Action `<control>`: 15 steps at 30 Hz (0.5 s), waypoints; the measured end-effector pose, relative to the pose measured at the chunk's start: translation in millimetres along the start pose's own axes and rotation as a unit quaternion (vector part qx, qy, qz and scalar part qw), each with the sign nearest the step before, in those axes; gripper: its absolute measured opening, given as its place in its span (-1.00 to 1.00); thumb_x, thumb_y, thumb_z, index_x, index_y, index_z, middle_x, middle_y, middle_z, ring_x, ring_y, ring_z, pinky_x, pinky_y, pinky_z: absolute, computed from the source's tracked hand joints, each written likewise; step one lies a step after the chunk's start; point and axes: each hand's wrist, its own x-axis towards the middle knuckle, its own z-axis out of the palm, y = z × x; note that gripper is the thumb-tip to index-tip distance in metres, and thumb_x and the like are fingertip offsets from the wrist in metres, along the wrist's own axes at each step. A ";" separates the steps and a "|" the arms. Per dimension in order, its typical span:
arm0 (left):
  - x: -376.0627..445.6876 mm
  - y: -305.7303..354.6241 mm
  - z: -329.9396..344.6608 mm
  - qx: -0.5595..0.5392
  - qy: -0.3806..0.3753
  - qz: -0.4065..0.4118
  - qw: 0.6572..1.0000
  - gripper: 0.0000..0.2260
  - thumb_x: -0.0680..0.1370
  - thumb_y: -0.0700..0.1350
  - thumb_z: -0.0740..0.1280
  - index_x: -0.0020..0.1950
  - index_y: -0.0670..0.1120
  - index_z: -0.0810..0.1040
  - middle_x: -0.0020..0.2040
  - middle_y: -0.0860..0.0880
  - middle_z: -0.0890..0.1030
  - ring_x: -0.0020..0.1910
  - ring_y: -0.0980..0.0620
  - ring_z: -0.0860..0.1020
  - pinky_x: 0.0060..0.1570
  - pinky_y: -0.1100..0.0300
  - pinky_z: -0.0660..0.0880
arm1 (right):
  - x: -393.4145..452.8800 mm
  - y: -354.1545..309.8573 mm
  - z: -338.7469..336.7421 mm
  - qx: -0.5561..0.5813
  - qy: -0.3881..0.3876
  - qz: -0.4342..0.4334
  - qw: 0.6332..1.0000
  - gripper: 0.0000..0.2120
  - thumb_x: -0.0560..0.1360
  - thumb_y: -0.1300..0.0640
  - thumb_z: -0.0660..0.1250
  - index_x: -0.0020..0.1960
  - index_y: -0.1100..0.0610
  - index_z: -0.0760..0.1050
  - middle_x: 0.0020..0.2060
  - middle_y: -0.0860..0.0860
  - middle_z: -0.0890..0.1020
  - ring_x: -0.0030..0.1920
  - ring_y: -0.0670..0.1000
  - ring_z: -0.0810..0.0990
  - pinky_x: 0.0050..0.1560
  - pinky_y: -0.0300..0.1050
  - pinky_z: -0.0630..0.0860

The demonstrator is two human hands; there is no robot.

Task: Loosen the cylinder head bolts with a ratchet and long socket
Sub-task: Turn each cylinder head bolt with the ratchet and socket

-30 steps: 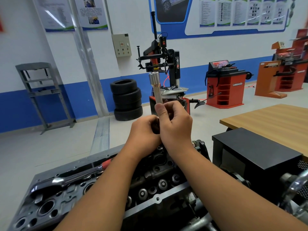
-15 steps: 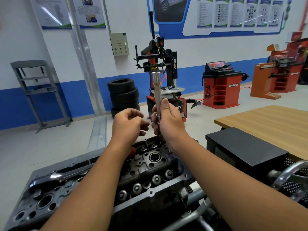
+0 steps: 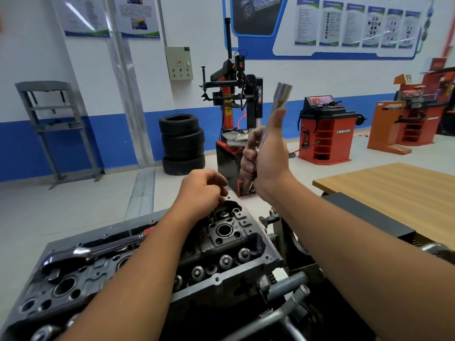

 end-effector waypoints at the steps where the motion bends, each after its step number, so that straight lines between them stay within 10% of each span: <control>1: 0.4 -0.4 -0.3 -0.009 0.021 -0.004 1.000 -0.67 0.50 -0.41 0.20 -0.06 -0.07 0.67 -0.22 -0.06 0.73 -0.24 0.01 0.69 -0.29 0.22 0.55 | -1.3 5.3 -0.5 0.009 -0.001 -0.001 1.000 -0.34 0.39 -0.58 0.18 -0.31 0.04 0.31 -0.49 -0.03 0.28 -0.54 -0.02 0.19 -0.48 -0.21 0.20; 15: -4.7 -0.7 -2.0 0.047 -0.006 0.022 0.999 -0.74 0.53 -0.34 0.30 -0.10 0.00 0.66 -0.22 -0.01 0.73 -0.35 0.20 0.66 -0.34 0.33 0.51 | 4.8 39.7 2.2 -0.136 -0.009 -0.059 0.989 -0.45 0.68 -0.16 0.24 -0.39 0.08 0.24 -0.61 -0.04 0.28 -0.62 -0.01 0.25 -0.51 -0.19 0.24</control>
